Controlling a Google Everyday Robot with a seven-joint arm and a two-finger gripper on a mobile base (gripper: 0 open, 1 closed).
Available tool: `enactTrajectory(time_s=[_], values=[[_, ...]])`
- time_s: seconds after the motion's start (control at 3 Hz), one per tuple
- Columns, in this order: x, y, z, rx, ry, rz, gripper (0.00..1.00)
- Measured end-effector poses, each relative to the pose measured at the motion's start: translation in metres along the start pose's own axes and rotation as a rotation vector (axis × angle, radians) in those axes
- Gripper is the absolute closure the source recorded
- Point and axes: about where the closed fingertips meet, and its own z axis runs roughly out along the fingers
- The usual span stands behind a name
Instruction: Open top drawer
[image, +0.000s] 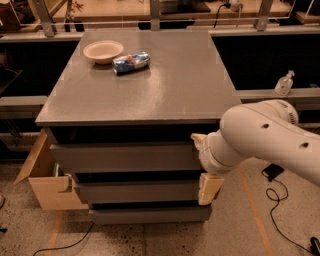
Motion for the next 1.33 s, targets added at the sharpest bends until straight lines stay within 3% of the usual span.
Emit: enactTrajectory(time_s=[0.67, 1.33], values=[[-0.01, -0.032, 0.043, 0.014, -0.026, -0.028, 0.0], [-0.012, -0.056, 0.079, 0.014, -0.041, -0.001, 0.0]])
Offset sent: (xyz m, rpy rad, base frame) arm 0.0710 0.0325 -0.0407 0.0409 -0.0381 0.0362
